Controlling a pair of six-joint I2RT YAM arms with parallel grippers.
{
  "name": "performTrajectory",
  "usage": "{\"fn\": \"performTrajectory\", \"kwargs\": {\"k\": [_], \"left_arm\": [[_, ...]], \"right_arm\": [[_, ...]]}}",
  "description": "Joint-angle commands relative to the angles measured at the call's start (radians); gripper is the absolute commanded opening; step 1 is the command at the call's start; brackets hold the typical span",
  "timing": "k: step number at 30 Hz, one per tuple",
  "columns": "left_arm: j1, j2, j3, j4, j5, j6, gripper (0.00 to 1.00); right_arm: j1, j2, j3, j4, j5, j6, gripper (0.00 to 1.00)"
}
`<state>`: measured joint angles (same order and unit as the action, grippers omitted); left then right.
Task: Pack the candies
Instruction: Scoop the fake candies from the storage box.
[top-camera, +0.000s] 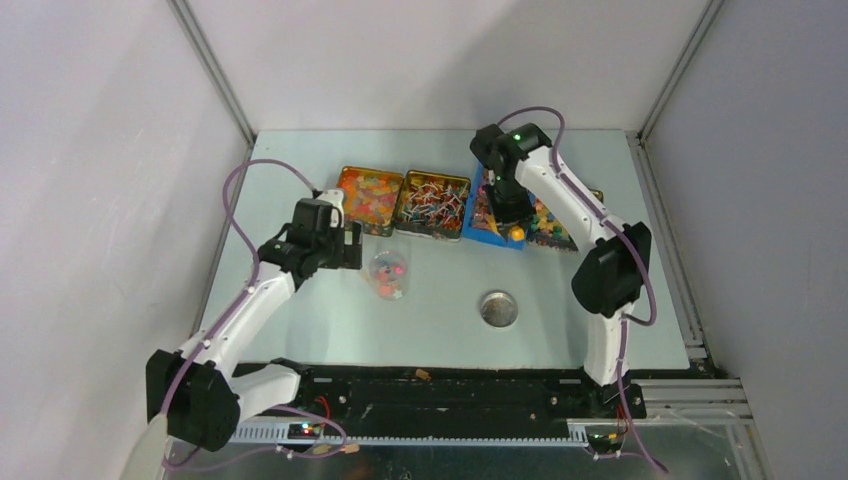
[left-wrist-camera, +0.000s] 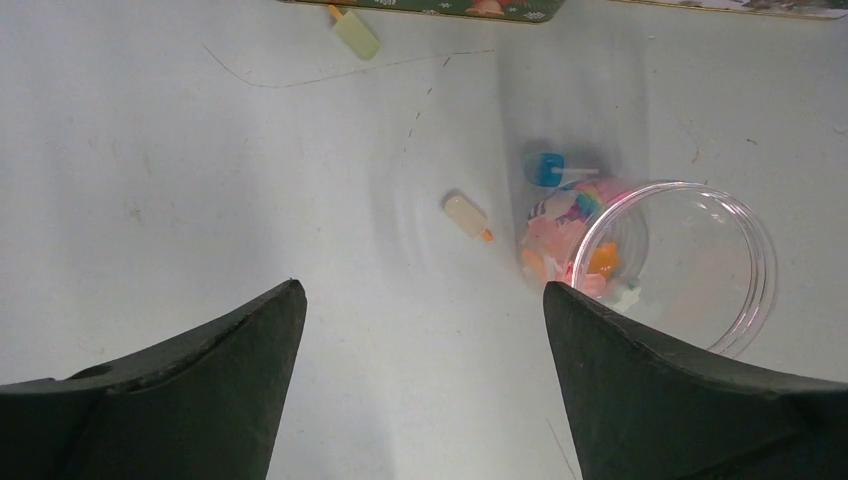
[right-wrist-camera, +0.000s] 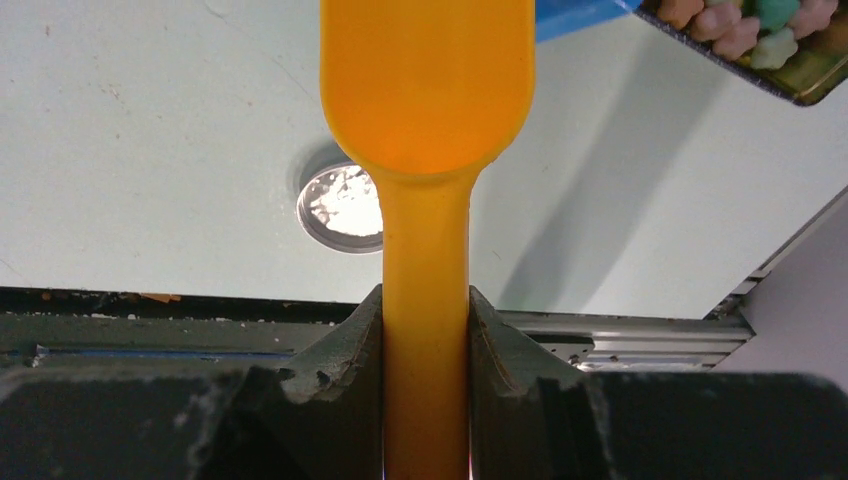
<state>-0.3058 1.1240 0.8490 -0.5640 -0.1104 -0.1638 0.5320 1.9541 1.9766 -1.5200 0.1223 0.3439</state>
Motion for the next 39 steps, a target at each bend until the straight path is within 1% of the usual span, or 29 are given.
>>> {"fn": "performTrajectory", "kwargs": {"k": [1,4,8,14,20,26,35,39], "left_arm": [[-0.008,-0.015,-0.001,0.009,-0.032,0.021,0.96],[-0.009,-0.011,0.000,0.010,-0.032,0.023,0.96],[-0.010,-0.007,0.001,0.011,-0.032,0.023,0.97],[-0.015,-0.007,-0.001,0.008,-0.039,0.023,0.97],[-0.018,-0.006,0.001,0.007,-0.045,0.024,0.97],[-0.019,-0.020,-0.001,0.008,-0.051,0.023,0.98],[-0.019,-0.098,-0.013,0.040,-0.041,0.018,0.99],[-0.020,-0.122,-0.021,0.049,-0.039,0.017,0.99]], "right_arm": [[0.003,0.031,0.116,-0.083,0.021,-0.023,0.00],[0.004,0.020,0.114,-0.085,0.007,-0.023,0.00],[0.006,0.004,0.060,-0.084,-0.011,-0.019,0.00],[0.008,-0.031,-0.041,-0.078,-0.003,-0.014,0.00],[-0.002,-0.039,-0.099,-0.056,0.015,-0.019,0.00],[-0.018,0.035,-0.053,-0.025,0.010,-0.036,0.00],[-0.073,0.184,0.098,-0.012,-0.028,-0.065,0.00],[-0.078,0.204,0.074,0.068,-0.017,-0.064,0.00]]}}
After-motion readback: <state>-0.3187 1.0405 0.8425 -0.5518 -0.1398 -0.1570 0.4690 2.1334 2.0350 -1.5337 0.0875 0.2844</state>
